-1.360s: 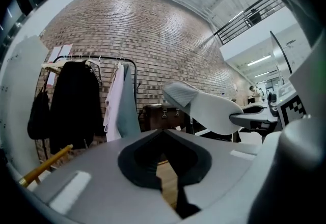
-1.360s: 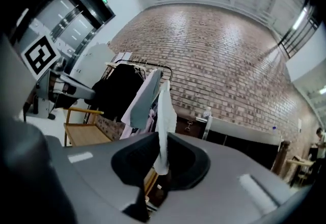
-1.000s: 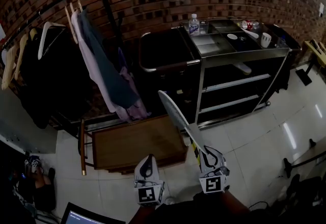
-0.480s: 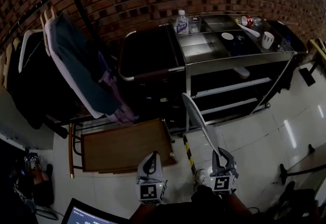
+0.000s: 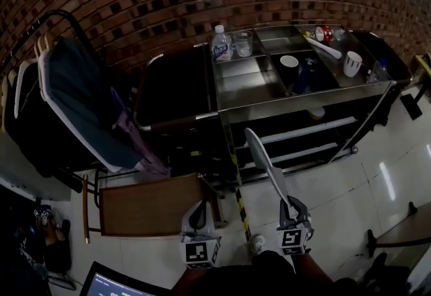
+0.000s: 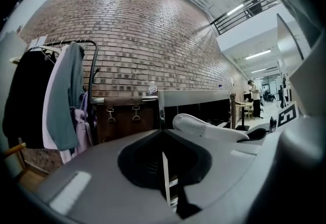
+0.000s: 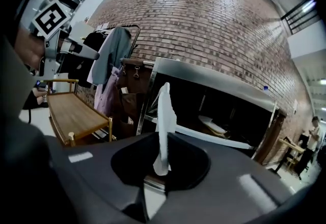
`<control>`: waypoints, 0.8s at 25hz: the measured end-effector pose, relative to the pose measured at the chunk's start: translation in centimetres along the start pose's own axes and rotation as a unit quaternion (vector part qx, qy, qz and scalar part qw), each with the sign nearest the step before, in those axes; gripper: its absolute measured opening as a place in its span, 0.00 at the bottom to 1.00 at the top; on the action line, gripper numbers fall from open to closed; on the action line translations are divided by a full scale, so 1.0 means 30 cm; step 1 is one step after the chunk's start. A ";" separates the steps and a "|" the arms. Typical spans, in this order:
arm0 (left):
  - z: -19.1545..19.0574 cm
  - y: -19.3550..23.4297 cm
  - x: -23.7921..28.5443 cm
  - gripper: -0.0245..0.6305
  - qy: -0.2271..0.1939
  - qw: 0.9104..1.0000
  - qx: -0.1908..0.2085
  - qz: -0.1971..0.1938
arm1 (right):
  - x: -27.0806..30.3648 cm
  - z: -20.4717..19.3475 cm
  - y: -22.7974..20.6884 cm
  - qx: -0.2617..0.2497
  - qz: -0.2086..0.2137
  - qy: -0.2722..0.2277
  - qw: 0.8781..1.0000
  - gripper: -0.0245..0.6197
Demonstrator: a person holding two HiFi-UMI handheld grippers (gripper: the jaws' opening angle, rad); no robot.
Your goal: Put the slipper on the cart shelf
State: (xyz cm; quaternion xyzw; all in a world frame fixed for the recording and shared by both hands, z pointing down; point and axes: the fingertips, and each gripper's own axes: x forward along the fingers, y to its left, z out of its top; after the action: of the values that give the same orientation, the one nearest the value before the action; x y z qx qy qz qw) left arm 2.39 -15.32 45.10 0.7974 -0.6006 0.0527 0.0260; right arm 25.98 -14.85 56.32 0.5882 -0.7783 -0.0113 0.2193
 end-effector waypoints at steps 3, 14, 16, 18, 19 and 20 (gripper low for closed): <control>-0.011 -0.031 0.068 0.06 0.004 1.000 0.003 0.001 | 0.075 0.001 -0.058 0.004 0.015 0.010 1.000 0.10; 0.006 -0.032 0.206 0.06 -0.006 0.999 0.022 0.040 | 0.373 0.044 -0.160 0.132 0.081 0.035 0.987 0.10; 0.018 -0.022 0.215 0.06 -0.010 0.999 0.025 0.047 | 0.441 0.057 -0.176 0.189 0.092 0.040 0.977 0.10; 0.025 -0.004 0.218 0.06 -0.013 0.998 0.028 0.058 | 0.511 0.072 -0.181 0.249 0.107 0.046 0.961 0.10; 0.023 0.006 0.218 0.06 -0.013 0.998 0.028 0.063 | 0.546 0.078 -0.180 0.276 0.116 0.049 0.953 0.10; 0.016 0.018 0.217 0.06 -0.011 0.997 0.029 0.068 | 0.580 0.085 -0.177 0.300 0.124 0.051 0.944 0.10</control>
State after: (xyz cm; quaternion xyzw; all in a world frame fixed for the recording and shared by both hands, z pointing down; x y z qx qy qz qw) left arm 3.68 -21.74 45.35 0.7555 -0.6520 0.0635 -0.0074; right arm 26.25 -33.11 58.26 0.5255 -0.8003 0.2798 0.0716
